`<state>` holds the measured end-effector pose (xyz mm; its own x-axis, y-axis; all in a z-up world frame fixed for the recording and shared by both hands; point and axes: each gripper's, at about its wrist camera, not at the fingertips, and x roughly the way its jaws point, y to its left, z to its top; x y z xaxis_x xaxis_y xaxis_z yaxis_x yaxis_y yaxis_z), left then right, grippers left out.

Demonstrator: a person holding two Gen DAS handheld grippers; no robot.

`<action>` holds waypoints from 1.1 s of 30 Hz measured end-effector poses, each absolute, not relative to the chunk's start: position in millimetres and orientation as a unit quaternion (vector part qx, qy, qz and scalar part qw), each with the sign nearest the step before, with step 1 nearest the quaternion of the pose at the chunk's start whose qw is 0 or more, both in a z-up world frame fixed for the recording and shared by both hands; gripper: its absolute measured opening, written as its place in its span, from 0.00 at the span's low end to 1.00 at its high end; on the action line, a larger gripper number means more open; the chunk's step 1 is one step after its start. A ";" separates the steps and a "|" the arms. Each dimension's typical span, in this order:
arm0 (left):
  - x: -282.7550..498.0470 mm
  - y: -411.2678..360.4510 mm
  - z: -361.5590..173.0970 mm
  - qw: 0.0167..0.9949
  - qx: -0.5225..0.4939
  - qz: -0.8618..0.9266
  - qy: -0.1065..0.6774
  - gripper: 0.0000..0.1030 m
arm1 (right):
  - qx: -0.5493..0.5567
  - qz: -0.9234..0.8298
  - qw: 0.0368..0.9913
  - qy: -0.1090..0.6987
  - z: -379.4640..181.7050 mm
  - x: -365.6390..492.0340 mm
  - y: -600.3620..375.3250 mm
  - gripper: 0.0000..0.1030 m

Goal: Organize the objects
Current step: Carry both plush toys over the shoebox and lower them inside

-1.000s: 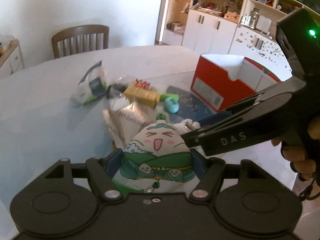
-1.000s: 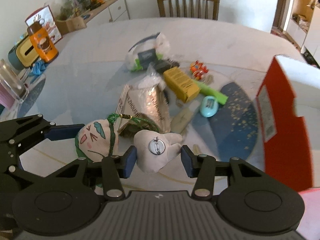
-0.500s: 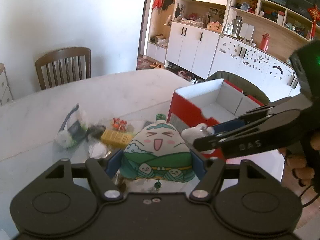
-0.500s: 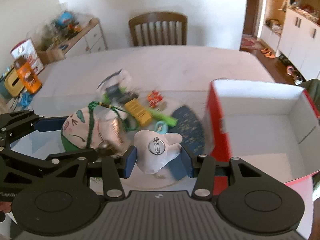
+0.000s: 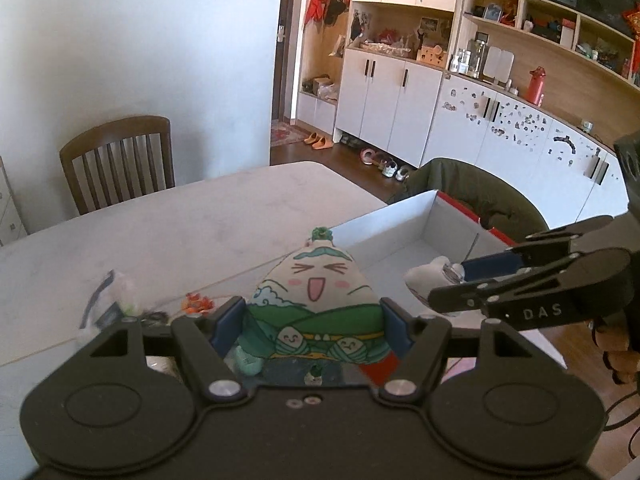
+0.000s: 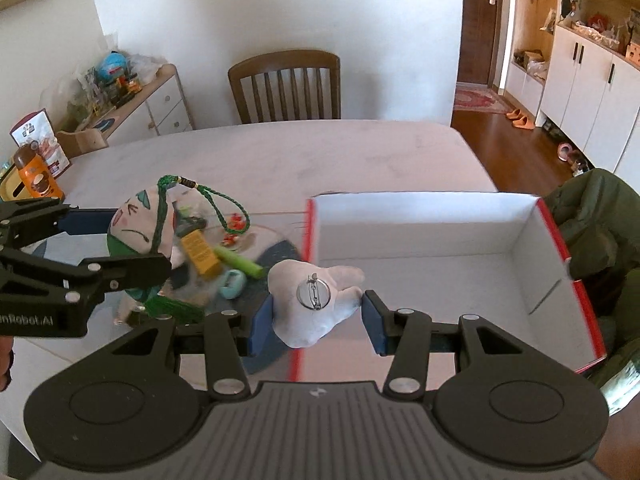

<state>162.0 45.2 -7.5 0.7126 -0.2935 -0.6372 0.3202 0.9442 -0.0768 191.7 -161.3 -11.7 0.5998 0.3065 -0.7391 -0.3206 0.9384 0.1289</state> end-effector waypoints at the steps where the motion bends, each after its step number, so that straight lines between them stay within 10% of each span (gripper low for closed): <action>1: 165.6 38.6 -7.2 0.925 0.020 -0.164 0.343 0.69 | -0.009 0.175 0.895 0.410 -11.8 193.2 -168.5 0.46; 33: 304.0 -131.6 -50.4 0.896 0.093 -0.157 0.406 0.69 | -0.074 0.178 0.871 0.453 -87.8 285.5 -292.8 0.46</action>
